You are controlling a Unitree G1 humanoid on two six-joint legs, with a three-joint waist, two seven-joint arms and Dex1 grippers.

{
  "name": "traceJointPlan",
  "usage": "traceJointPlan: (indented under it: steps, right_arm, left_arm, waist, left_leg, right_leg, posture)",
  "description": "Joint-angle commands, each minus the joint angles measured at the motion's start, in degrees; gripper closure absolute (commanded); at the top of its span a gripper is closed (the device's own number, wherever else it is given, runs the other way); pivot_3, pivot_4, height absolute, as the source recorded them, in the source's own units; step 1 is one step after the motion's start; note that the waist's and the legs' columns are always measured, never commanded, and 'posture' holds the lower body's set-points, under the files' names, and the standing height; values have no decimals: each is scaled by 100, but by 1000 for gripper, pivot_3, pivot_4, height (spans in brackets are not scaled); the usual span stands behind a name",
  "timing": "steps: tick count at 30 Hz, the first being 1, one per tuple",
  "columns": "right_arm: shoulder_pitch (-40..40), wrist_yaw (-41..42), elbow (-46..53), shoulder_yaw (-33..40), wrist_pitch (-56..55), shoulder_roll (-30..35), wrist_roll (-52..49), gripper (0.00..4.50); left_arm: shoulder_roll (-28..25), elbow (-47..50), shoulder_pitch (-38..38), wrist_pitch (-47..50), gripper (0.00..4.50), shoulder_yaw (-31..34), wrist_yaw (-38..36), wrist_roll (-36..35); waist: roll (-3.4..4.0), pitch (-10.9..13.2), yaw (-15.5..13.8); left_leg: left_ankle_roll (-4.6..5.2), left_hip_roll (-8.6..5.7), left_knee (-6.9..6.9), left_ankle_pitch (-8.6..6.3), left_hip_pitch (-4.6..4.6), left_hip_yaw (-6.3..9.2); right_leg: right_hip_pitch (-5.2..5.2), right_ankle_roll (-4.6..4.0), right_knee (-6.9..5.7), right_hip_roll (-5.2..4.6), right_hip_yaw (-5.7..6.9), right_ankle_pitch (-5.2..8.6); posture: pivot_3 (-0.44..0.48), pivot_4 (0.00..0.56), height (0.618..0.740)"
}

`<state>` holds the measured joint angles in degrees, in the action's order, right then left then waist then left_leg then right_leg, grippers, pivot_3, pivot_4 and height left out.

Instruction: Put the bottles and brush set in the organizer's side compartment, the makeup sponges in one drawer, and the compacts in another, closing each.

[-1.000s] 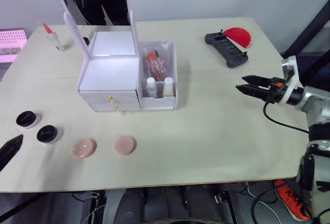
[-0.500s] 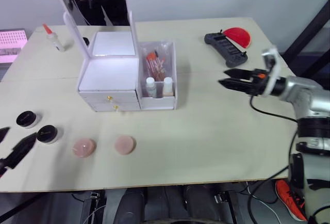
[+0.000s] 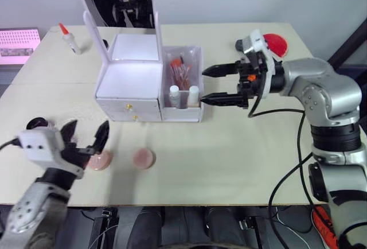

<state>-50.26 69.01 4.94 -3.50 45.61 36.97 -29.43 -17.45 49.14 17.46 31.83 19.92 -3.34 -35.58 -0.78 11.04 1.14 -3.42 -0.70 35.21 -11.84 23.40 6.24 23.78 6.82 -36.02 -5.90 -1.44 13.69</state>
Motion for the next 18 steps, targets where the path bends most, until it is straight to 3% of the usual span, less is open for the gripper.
traceJointPlan:
  steps: [1, 7, 10, 12, 18]
  right_arm:
    - [-220, -89, 193, -103, -238, -82, 36, 0]
    - [-209, -211, 173, -295, -481, -115, 170, 0]
    - [-205, -254, 199, -313, -483, -123, 160, 0]
    - [-204, -274, 208, -324, -491, -111, 162, 0]
    - [-169, -413, 230, -346, -421, -100, 142, 0]
  left_arm:
    - [274, -167, -504, -162, 29, -587, 408, 566]
    - [418, -881, -1103, -440, 29, -1215, 363, 1350]
    - [513, -963, -1314, -406, 760, -1388, 371, 1461]
    - [534, -1020, -1372, -361, 1807, -1520, 364, 1594]
    - [713, -1169, -1445, -400, 1807, -1738, 354, 1819]
  waist:
    - [0, 0, -26]
    - [-1, 0, -35]
    - [-1, 0, -36]
    - [-1, 0, -36]
    - [-1, 0, -35]
  left_leg:
    - [0, 0, 1, 0, -1, 0]
    - [0, 0, 0, 0, 0, 3]
    - [0, 0, 0, 0, 0, 4]
    - [0, 0, 0, 0, 0, 5]
    - [1, 0, -1, 0, 0, 6]
  right_leg:
    - [-2, 0, 0, 0, 0, 0]
    - [-4, 1, 4, 1, 2, 0]
    - [-4, 1, 3, 2, 3, 0]
    - [-4, 1, 3, 2, 3, 0]
    - [-4, 1, 2, 2, 3, 0]
  posture:
    - [0, 150, 740]
    - [0, 150, 740]
    - [0, 150, 740]
    - [0, 150, 740]
    - [0, 150, 740]
